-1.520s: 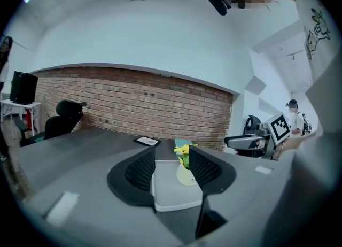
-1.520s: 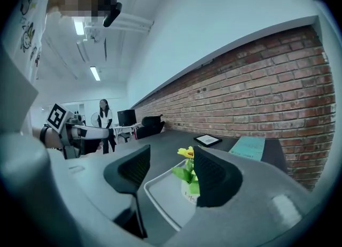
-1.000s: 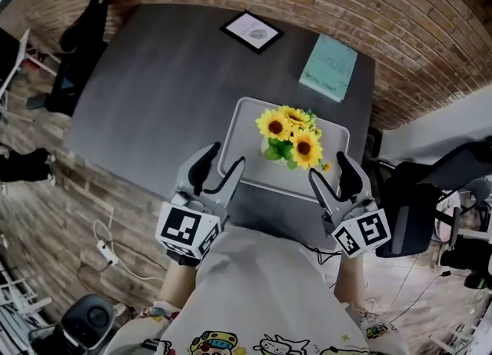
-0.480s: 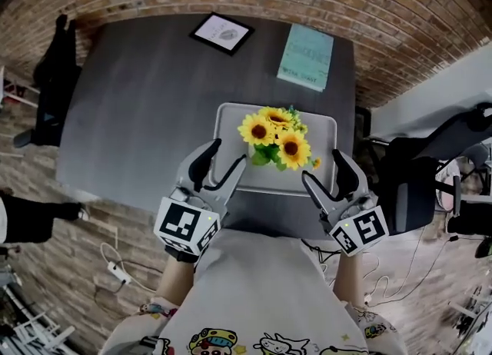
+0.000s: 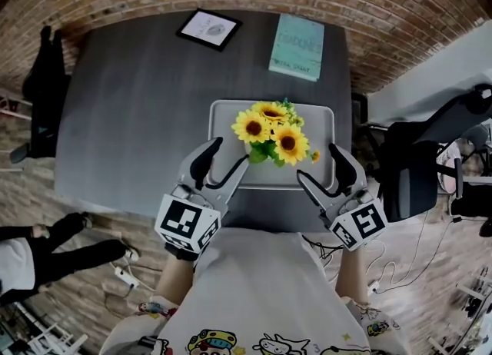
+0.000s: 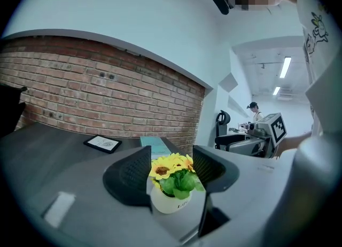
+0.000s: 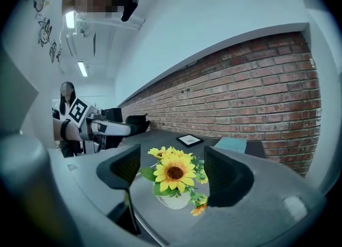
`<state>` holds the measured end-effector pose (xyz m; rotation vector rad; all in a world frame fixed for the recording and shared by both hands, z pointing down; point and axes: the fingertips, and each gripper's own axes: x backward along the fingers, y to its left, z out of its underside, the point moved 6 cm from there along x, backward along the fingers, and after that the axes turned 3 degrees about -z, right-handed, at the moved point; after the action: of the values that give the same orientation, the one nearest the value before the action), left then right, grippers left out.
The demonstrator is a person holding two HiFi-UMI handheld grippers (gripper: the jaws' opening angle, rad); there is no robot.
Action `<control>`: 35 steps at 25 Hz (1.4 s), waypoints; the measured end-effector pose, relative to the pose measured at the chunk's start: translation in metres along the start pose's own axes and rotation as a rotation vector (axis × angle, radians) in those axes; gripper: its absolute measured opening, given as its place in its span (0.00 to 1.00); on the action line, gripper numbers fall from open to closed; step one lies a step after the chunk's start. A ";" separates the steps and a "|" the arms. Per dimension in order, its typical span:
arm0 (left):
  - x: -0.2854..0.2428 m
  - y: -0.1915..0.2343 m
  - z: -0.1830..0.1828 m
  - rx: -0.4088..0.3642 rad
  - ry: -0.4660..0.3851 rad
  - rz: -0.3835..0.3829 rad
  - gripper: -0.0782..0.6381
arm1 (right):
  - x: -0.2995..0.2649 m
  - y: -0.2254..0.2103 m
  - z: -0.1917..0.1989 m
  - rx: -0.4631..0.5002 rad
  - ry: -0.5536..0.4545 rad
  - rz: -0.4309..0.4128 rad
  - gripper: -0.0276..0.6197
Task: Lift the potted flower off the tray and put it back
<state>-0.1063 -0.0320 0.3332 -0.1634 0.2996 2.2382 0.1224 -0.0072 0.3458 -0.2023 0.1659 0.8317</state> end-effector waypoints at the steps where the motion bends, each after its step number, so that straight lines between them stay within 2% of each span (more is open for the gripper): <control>1: -0.001 0.000 0.002 0.000 0.004 0.006 0.46 | -0.001 0.000 0.001 0.000 0.004 -0.003 0.61; 20: -0.030 0.001 0.063 0.053 0.151 0.124 0.54 | -0.038 -0.008 0.061 0.025 0.147 -0.108 0.69; 35: -0.052 0.012 0.121 0.024 0.257 0.180 0.57 | -0.066 -0.018 0.099 0.017 0.207 -0.173 0.73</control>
<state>-0.0850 -0.0454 0.4625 -0.4278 0.4956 2.3924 0.0990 -0.0420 0.4587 -0.2833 0.3453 0.6362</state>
